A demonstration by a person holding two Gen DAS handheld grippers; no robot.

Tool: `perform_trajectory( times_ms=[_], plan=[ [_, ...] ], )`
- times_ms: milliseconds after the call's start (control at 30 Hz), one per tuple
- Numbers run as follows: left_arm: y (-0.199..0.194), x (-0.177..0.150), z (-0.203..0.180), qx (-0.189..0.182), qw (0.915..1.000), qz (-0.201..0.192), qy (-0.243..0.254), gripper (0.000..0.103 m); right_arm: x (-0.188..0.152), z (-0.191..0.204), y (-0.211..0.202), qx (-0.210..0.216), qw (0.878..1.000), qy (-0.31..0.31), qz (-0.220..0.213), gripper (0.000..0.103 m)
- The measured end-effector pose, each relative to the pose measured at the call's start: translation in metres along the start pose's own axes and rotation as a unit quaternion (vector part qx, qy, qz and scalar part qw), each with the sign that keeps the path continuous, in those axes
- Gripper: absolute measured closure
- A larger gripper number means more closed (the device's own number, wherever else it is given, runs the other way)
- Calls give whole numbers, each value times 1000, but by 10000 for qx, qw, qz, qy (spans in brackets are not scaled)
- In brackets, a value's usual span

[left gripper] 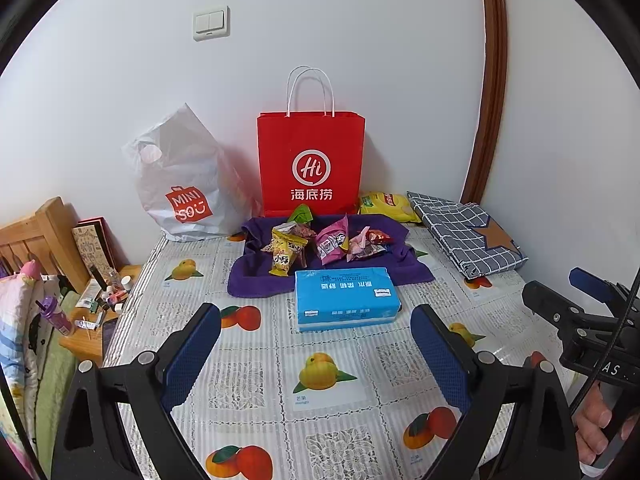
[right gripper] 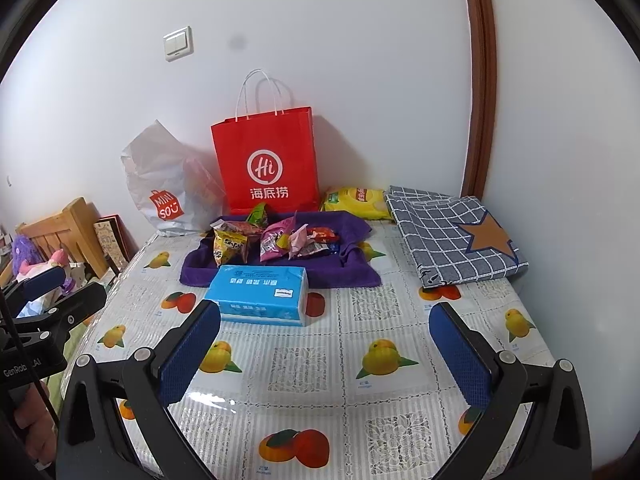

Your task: Organize snacks

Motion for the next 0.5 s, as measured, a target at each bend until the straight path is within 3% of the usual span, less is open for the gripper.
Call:
perform_trajectory(
  times_ms=[500],
  plan=[
    [-1, 0, 0, -5, 10000, 2, 2, 7, -1, -1, -2, -16, 10000, -1, 8, 0]
  ],
)
Point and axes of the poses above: each gripper's, at about its wrist camera, not at the fingertips, and y roughly the way its jaws point, z to its left, x to its top, the point moved 3 cm from there along y, roughly the way its jaws point, and after that the axes turned 5 degrees about -y, right-handed, at the moved point
